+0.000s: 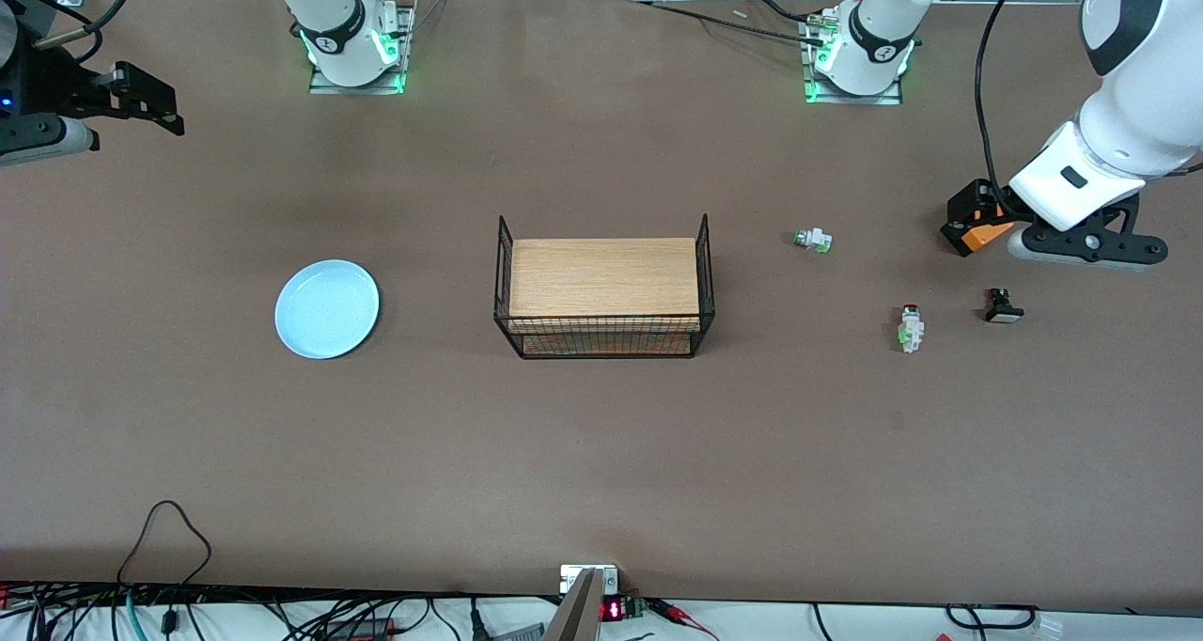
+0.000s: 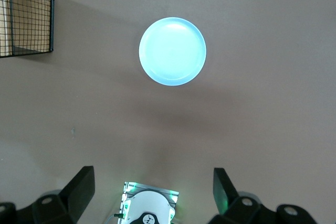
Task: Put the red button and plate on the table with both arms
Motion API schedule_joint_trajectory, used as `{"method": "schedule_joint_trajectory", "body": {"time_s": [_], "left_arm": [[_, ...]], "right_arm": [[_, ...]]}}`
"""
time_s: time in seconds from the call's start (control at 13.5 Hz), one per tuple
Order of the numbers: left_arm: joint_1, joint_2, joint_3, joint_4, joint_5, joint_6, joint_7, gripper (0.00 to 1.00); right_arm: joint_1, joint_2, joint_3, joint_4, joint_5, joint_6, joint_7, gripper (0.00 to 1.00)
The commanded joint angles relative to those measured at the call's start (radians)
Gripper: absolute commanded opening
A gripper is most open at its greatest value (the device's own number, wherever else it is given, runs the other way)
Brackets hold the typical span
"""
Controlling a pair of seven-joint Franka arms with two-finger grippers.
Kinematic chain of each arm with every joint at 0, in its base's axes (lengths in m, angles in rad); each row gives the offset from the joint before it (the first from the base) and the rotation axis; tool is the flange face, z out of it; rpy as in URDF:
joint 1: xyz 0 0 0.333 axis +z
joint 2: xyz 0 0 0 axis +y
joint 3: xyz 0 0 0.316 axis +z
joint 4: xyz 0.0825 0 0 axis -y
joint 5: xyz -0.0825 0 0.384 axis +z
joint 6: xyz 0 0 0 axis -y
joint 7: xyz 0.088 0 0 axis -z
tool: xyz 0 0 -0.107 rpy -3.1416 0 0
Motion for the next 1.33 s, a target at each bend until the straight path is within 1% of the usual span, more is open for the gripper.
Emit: {"method": "schedule_joint_trajectory", "body": {"time_s": [0.0, 0.15, 0.3, 0.44, 0.52, 0.74, 0.89, 1.04, 1.11, 1.19, 1.26], "left_arm": [[0.002, -0.006, 0.004, -0.007, -0.021, 0.000, 0.016, 1.00], [0.002, -0.006, 0.004, -0.007, -0.023, 0.000, 0.016, 1.00], [0.002, -0.006, 0.004, -0.007, -0.023, 0.000, 0.016, 1.00], [0.002, -0.006, 0.004, -0.007, -0.021, 0.000, 0.016, 1.00], [0.002, -0.006, 0.004, -0.007, -0.021, 0.000, 0.016, 1.00], [0.002, -0.006, 0.004, -0.007, -0.021, 0.000, 0.016, 1.00], [0.002, -0.006, 0.004, -0.007, -0.021, 0.000, 0.016, 1.00], [0.002, -0.006, 0.004, -0.007, -0.021, 0.000, 0.016, 1.00], [0.001, -0.006, 0.004, -0.007, -0.021, 0.000, 0.016, 1.00], [0.001, -0.006, 0.003, -0.005, -0.021, 0.000, 0.016, 1.00], [0.001, -0.006, 0.003, -0.005, -0.021, 0.000, 0.016, 1.00]], "right_arm": [[-0.008, 0.009, 0.002, 0.003, -0.010, 0.007, 0.006, 1.00], [-0.014, 0.009, -0.001, 0.003, -0.018, 0.002, 0.007, 1.00], [-0.017, 0.017, -0.006, 0.005, -0.033, -0.059, 0.009, 1.00], [-0.013, 0.021, -0.004, 0.013, -0.082, -0.103, 0.009, 1.00], [-0.013, 0.023, -0.004, 0.014, -0.085, -0.102, 0.009, 1.00], [-0.013, 0.038, -0.004, 0.016, -0.099, -0.062, 0.023, 1.00], [-0.013, 0.051, -0.004, 0.023, -0.097, 0.013, 0.024, 1.00], [-0.011, 0.052, -0.004, 0.025, -0.081, 0.051, 0.087, 1.00], [-0.005, 0.061, -0.003, 0.025, -0.056, 0.051, 0.156, 1.00], [-0.004, 0.064, 0.002, 0.025, -0.051, 0.051, 0.203, 1.00], [-0.005, 0.066, 0.002, 0.026, -0.050, 0.051, 0.204, 1.00]]}}
